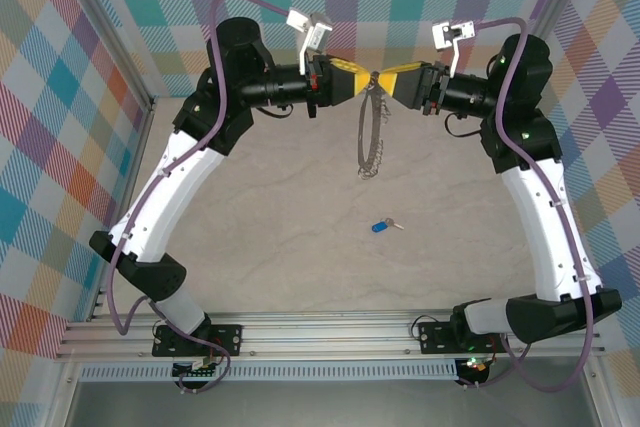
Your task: Put the keys on the keyring
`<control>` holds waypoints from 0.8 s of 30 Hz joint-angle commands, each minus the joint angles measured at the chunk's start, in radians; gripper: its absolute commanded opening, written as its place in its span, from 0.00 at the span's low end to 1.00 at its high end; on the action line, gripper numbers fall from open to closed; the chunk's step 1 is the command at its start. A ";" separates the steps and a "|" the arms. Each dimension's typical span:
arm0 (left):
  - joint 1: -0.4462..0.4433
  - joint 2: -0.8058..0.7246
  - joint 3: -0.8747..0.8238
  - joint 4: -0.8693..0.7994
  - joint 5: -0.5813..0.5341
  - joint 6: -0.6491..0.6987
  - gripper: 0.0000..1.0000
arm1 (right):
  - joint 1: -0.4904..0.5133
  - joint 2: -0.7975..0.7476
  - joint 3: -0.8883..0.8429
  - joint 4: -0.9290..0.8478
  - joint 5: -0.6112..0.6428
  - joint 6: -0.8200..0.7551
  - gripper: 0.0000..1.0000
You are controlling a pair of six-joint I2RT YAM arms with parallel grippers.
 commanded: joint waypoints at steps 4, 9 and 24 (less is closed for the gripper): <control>-0.008 0.006 0.055 0.007 0.045 -0.001 0.00 | -0.003 -0.002 0.012 0.080 -0.049 0.045 0.24; -0.009 0.015 0.059 0.004 0.051 -0.002 0.00 | -0.003 -0.019 0.000 0.058 -0.023 0.029 0.29; -0.008 0.024 0.070 0.006 0.059 -0.011 0.00 | -0.005 -0.020 -0.004 0.072 -0.042 0.048 0.22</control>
